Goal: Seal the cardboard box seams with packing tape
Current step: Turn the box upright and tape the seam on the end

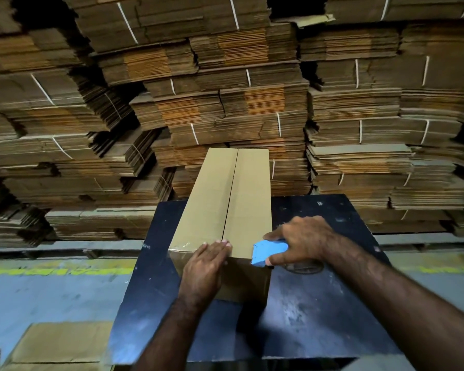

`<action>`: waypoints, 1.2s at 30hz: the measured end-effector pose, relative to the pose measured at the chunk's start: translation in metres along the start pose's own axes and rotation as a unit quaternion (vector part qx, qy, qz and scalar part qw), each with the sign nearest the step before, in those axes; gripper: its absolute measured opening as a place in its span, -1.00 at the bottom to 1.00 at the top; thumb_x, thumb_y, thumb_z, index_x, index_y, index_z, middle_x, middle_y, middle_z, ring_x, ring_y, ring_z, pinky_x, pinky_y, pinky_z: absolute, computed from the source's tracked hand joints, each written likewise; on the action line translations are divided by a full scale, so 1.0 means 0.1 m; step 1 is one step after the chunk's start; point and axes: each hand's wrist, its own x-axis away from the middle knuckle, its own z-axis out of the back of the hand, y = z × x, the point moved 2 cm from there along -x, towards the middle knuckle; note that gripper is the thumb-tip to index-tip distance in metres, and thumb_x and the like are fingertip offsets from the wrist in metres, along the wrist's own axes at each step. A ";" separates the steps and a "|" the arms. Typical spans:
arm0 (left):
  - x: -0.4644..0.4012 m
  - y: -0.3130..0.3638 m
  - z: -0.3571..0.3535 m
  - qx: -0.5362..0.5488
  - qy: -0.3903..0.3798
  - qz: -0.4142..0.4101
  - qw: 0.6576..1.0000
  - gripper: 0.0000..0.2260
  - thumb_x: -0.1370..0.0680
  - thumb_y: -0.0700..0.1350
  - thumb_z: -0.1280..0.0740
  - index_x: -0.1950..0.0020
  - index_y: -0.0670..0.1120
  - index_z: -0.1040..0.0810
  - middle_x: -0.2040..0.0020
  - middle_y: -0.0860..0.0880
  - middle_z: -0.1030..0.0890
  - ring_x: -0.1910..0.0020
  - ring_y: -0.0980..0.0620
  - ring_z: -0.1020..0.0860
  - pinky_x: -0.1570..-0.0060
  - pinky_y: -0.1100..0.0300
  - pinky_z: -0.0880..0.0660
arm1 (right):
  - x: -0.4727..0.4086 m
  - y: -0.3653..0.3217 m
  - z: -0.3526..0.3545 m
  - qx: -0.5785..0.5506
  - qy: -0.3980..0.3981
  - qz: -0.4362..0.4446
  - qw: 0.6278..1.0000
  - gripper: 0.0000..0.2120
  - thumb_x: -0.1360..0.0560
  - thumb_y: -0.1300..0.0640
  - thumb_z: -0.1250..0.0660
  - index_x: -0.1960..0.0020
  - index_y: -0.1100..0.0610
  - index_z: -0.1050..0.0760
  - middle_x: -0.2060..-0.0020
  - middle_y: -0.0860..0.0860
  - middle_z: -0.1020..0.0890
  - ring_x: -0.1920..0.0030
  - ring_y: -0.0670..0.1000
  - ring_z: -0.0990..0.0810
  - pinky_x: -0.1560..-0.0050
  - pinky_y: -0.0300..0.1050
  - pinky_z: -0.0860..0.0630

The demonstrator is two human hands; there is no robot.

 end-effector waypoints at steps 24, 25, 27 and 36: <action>-0.19 0.67 -0.20 -0.070 -0.054 0.029 0.996 -0.47 -0.42 -0.09 -0.51 -0.36 -0.19 -0.52 -0.34 -0.17 -0.57 -0.33 -0.12 -0.54 -0.37 -0.04 -0.37 | 0.47 0.70 -0.67 -0.103 0.075 -0.034 0.991 -0.26 -0.31 -0.54 -0.17 -0.45 -0.36 -0.22 -0.15 -0.15 -0.61 -0.08 -0.04 -0.53 -0.02 -0.07 -0.46; -0.19 0.74 -0.23 -0.074 -0.050 0.023 0.996 -0.43 -0.43 -0.06 -0.50 -0.40 -0.21 -0.48 -0.37 -0.18 -0.53 -0.37 -0.13 -0.50 -0.40 -0.06 -0.34 | 0.48 0.71 -0.69 -0.104 0.078 -0.031 0.991 -0.27 -0.33 -0.53 -0.18 -0.45 -0.35 -0.23 -0.15 -0.14 -0.61 -0.08 -0.03 -0.54 -0.02 -0.07 -0.46; -0.21 0.88 -0.29 -0.069 -0.046 -0.010 0.996 -0.42 -0.46 -0.07 -0.48 -0.43 -0.21 -0.45 -0.41 -0.19 -0.49 -0.41 -0.14 -0.46 -0.43 -0.08 -0.29 | 0.50 0.72 -0.69 -0.110 0.084 -0.027 0.990 -0.29 -0.36 -0.51 -0.20 -0.46 -0.33 -0.25 -0.15 -0.12 -0.62 -0.09 -0.02 -0.54 -0.02 -0.08 -0.46; -0.27 0.96 -0.37 -0.013 -0.025 -0.009 1.000 -0.51 -0.38 -0.32 -0.51 -0.31 -0.18 -0.59 -0.32 -0.13 -0.59 -0.29 -0.09 -0.57 -0.33 -0.01 -0.41 | 0.54 0.76 -0.61 -0.101 0.083 -0.014 0.991 -0.32 -0.38 -0.49 -0.21 -0.45 -0.35 -0.25 -0.17 -0.11 -0.61 -0.13 0.00 -0.54 0.02 -0.06 -0.42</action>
